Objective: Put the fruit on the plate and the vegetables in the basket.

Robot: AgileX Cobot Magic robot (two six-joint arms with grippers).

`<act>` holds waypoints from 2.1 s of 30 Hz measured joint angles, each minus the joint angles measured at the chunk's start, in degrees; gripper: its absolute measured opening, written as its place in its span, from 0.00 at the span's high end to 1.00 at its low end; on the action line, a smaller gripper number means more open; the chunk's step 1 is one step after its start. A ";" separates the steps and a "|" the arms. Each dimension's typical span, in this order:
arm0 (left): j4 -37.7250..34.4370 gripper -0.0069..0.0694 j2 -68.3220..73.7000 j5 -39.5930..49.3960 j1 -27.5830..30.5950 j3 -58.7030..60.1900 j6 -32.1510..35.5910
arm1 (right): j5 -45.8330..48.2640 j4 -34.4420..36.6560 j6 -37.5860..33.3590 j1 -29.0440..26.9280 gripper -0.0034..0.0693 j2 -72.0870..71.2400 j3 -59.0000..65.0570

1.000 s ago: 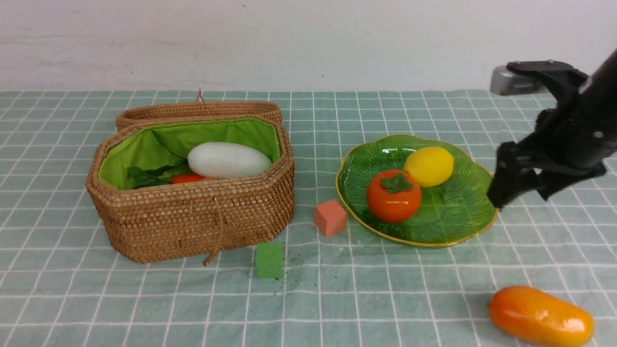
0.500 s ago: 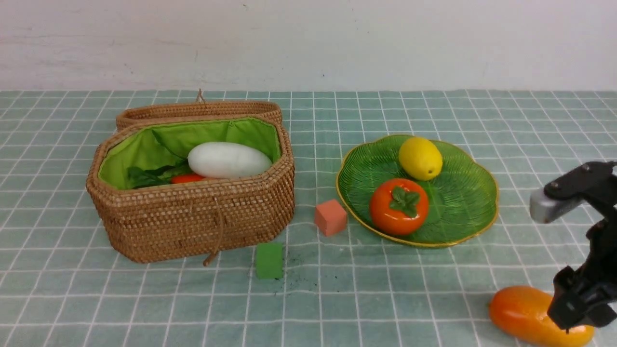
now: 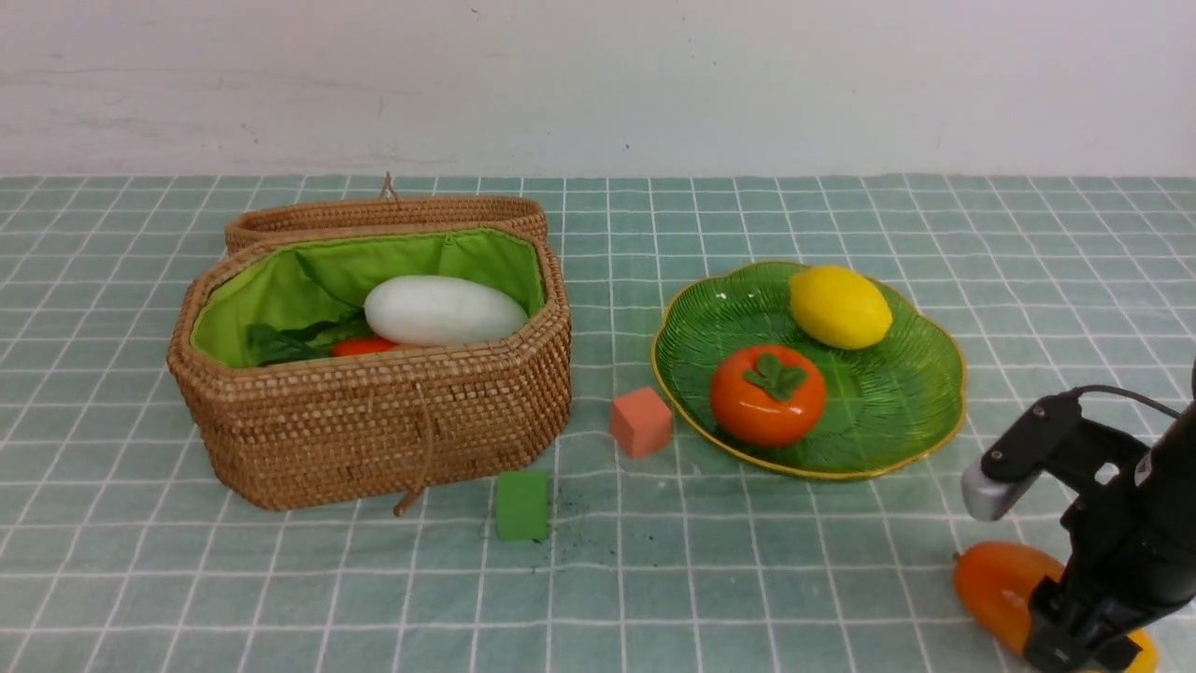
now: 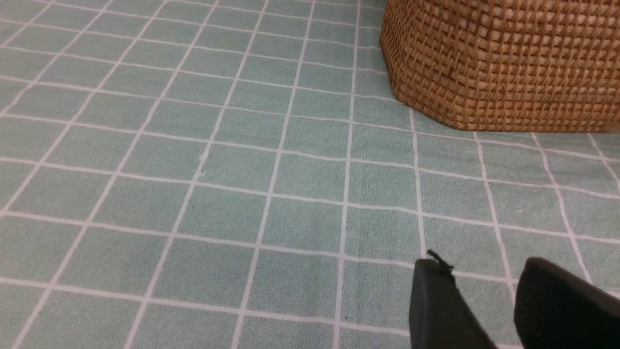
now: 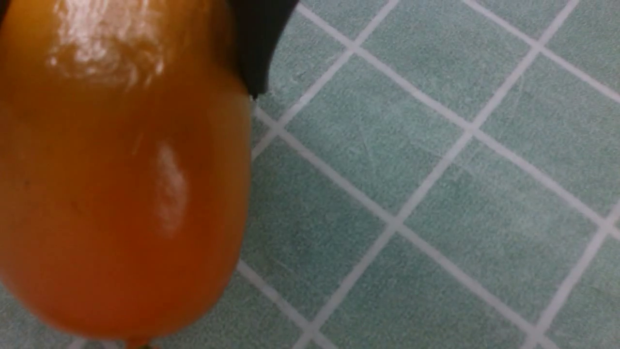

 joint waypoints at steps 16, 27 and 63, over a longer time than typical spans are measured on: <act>0.00 0.60 0.00 0.00 0.00 0.00 0.00 | -8.88 20.45 -0.47 0.00 0.18 1.78 -20.51; 0.00 0.60 0.00 0.00 0.00 0.00 0.00 | -19.57 23.15 -3.23 0.00 0.18 14.08 -20.58; 0.00 0.60 0.00 0.00 0.00 0.00 0.00 | 27.36 14.88 29.41 0.00 0.98 -42.79 -12.27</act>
